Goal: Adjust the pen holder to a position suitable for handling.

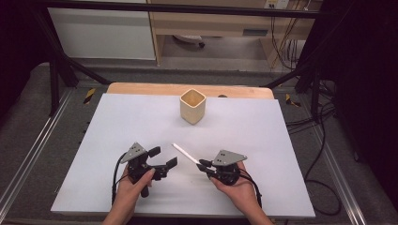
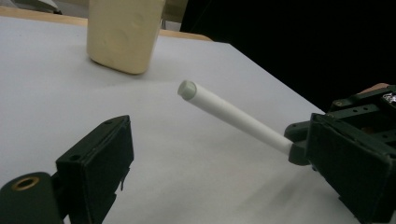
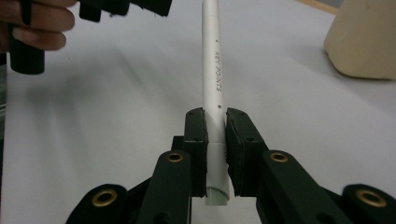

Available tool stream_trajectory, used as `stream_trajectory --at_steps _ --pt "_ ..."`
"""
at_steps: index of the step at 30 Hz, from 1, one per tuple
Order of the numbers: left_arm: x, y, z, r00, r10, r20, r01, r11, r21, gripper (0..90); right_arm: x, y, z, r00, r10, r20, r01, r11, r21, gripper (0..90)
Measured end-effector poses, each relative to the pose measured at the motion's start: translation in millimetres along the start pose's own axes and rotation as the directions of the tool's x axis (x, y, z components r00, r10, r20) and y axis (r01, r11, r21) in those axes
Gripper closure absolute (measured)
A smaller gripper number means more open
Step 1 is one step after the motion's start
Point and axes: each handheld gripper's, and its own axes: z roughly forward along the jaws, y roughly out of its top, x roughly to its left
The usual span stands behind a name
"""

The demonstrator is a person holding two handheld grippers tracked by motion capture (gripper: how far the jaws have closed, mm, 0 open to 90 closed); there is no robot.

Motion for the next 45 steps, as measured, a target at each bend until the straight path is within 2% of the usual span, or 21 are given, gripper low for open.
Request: stream_trajectory --at_steps 8,9,14,17,20,22,27,29,30,31,32,33,34,36,37,38,39,42,43,45 --pt "0.5 -0.2 -1.2 0.9989 -0.014 0.044 0.014 0.9999 -0.007 15.6 10.5 5.4 0.7 0.9997 -0.020 -0.012 0.019 0.999 -0.039 79.3" --pt "1.5 -0.2 -1.3 0.9971 -0.029 0.071 0.030 0.9995 -0.010 16.4 12.3 6.0 1.1 0.9996 -0.027 -0.011 0.026 0.999 -0.042 79.3" --pt "2.7 -1.2 -1.6 0.9956 -0.039 0.085 0.041 0.9991 -0.014 25.8 20.0 10.0 1.1 0.9993 -0.033 -0.018 0.031 0.997 -0.073 79.2" --pt "4.4 -1.4 -1.7 0.9926 -0.058 0.106 0.060 0.9980 -0.016 30.1 24.6 10.7 3.5 0.9988 -0.038 -0.030 0.035 0.997 -0.075 79.2" --pt "5.7 -2.3 -1.8 0.9903 -0.074 0.117 0.076 0.9970 -0.010 37.9 28.9 10.4 6.9 0.9982 -0.054 -0.027 0.052 0.996 -0.069 79.2" --pt "6.9 -3.3 -2.5 0.9879 -0.086 0.129 0.088 0.9961 -0.007 47.5 30.8 10.3 8.3 0.9979 -0.063 -0.015 0.062 0.996 -0.063 79.2" --pt "9.5 -5.6 -3.0 0.9810 -0.134 0.140 0.136 0.9908 -0.004 58.8 34.8 8.6 12.9 0.9974 -0.067 -0.027 0.065 0.997 -0.052 79.2" --pt "10.5 -6.6 -3.5 0.9751 -0.160 0.154 0.164 0.9864 -0.013 64.3 36.1 7.7 14.8 0.9972 -0.069 -0.028 0.068 0.997 -0.044 79.2" --pt "10.5 -6.6 -3.5 0.9751 -0.160 0.154 0.164 0.9864 -0.013 66.3 36.5 7.3 15.5 0.9973 -0.068 -0.028 0.067 0.997 -0.040 79.2" --pt "11.0 -7.5 -4.1 0.9681 -0.183 0.171 0.189 0.9818 -0.020 68.4 37.2 6.5 16.8 0.9974 -0.067 -0.028 0.066 0.997 -0.034 79.2" --pt "11.0 -7.5 -4.1 0.9681 -0.183 0.171 0.189 0.9818 -0.020 70.0 37.5 6.1 17.6 0.9972 -0.069 -0.029 0.068 0.997 -0.030 79.2" --pt "10.1 -7.4 -5.1 0.9617 -0.197 0.191 0.205 0.9784 -0.025 72.0 38.0 5.5 18.8 0.9970 -0.071 -0.030 0.071 0.997 -0.025 79.2" --pt "10.1 -7.4 -5.1 0.9617 -0.197 0.191 0.205 0.9784 -0.025 73.2 38.0 5.5 18.8 0.9970 -0.071 -0.030 0.071 0.997 -0.025 79.2" --pt "7.2 -7.0 -5.4 0.9494 -0.211 0.233 0.222 0.9746 -0.025 76.9 38.9 4.5 21.2 0.9967 -0.074 -0.034 0.073 0.997 -0.013 79.2" --pt "5.9 -7.0 -5.3 0.9491 -0.208 0.237 0.220 0.9752 -0.025 78.3 39.3 3.9 22.5 0.9964 -0.076 -0.036 0.076 0.997 -0.008 79.2" --pt "4.2 -6.7 -5.1 0.9535 -0.191 0.233 0.201 0.9792 -0.022 78.6 39.6 3.5 23.2 0.9965 -0.075 -0.037 0.075 0.997 -0.004 79.2" --pt "3.5 -6.5 -5.0 0.9550 -0.186 0.231 0.196 0.9804 -0.021 78.7 39.7 2.7 24.0 0.9964 -0.076 -0.038 0.076 0.997 0.001 79.2" --pt "3.4 -6.4 -4.9 0.9544 -0.186 0.233 0.196 0.9805 -0.019 78.8 39.7 2.1 24.6 0.9968 -0.068 -0.043 0.068 0.998 0.000 79.2" --pt "3.9 -6.4 -5.1 0.9524 -0.192 0.237 0.202 0.9793 -0.019 78.8 39.6 2.2 24.5 0.9969 -0.065 -0.045 0.065 0.998 0.000 79.2" --pt "3.8 -6.3 -5.1 0.9534 -0.187 0.237 0.197 0.9802 -0.019 78.8 39.5 2.1 24.4 0.9970 -0.062 -0.047 0.062 0.998 -0.002 79.1"
